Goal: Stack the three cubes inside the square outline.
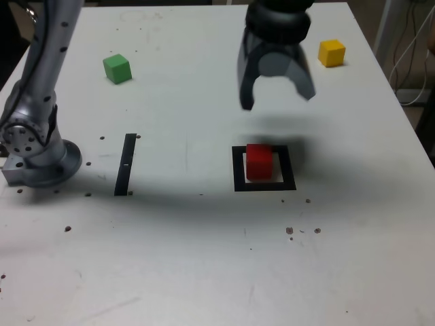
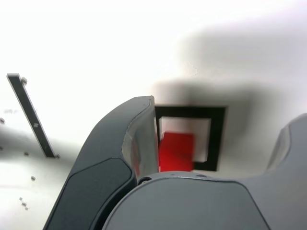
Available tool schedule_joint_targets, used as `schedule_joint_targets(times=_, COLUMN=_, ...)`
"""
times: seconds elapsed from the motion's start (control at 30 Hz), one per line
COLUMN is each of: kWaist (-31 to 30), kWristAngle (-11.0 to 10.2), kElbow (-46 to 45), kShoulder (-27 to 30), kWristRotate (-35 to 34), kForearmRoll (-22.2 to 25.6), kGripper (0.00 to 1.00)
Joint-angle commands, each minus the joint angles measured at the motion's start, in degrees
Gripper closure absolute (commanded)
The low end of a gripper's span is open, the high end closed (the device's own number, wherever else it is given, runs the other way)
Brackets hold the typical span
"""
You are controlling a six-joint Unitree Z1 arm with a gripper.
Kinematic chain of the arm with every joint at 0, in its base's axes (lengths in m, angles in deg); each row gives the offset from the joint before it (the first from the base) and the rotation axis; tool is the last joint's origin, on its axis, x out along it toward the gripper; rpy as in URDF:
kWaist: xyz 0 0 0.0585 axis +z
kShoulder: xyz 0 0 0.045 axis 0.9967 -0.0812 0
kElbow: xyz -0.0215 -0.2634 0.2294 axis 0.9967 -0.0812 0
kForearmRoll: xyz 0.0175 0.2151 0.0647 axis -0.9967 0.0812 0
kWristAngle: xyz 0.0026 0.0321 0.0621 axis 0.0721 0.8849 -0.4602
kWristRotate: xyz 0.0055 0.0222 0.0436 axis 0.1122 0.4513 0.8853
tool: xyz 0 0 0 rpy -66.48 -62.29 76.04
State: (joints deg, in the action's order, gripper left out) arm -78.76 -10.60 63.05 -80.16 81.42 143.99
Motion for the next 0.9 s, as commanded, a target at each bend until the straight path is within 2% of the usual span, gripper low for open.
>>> schedule_joint_targets(times=0.0, kWaist=1.7, kWristAngle=-0.4, kElbow=3.2, kShoulder=-1.6, kWristRotate=1.5, kForearmRoll=1.2, kGripper=0.00)
schedule_joint_targets(times=0.37, kWaist=10.8, kWristAngle=0.2, kElbow=23.2, kShoulder=-11.8, kWristRotate=9.7, kForearmRoll=7.2, kGripper=0.00)
schedule_joint_targets(times=0.63, kWaist=13.4, kWristAngle=0.9, kElbow=35.0, kShoulder=-17.6, kWristRotate=10.4, kForearmRoll=8.4, kGripper=0.00)
schedule_joint_targets(times=0.87, kWaist=16.0, kWristAngle=2.4, kElbow=45.0, kShoulder=-23.3, kWristRotate=10.4, kForearmRoll=8.9, kGripper=0.00)
